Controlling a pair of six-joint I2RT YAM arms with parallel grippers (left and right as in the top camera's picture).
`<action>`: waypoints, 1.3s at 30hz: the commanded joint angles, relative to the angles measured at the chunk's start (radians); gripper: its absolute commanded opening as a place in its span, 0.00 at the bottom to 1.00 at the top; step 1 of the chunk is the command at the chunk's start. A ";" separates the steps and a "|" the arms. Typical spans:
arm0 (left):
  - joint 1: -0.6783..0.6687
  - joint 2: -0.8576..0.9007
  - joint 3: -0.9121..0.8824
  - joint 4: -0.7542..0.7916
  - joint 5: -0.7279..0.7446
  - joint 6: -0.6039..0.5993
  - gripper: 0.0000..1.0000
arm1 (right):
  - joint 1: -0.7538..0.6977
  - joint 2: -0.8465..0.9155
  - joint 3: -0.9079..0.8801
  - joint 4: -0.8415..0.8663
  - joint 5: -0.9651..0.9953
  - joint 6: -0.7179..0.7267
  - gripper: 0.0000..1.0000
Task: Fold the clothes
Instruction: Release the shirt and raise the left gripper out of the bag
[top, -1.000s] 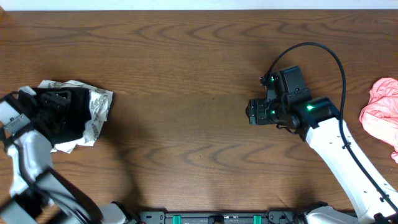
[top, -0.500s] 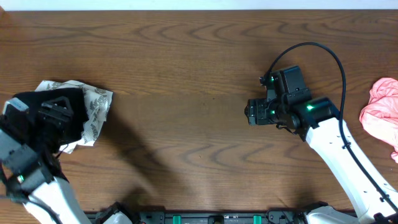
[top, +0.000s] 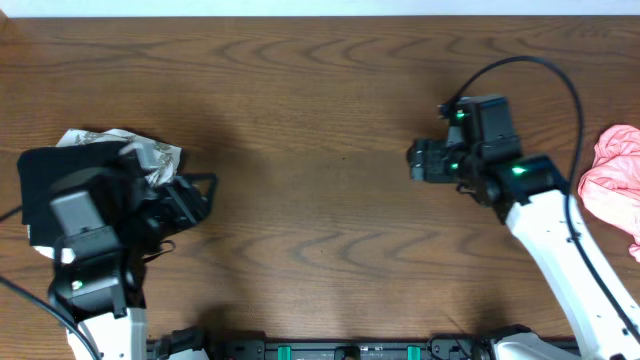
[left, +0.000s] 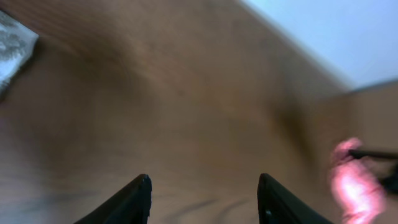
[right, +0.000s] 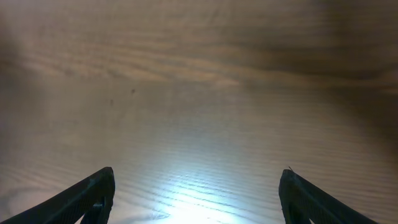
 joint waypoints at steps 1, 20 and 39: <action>-0.180 0.010 0.099 -0.038 -0.378 0.142 0.56 | -0.063 -0.067 0.082 -0.037 0.034 0.014 0.82; -0.562 0.300 0.154 -0.064 -0.674 0.202 0.98 | -0.237 -0.143 0.225 -0.135 0.090 -0.008 0.99; -0.562 0.431 0.154 -0.065 -0.675 0.203 0.98 | -0.235 -0.144 0.224 -0.151 0.090 -0.008 0.99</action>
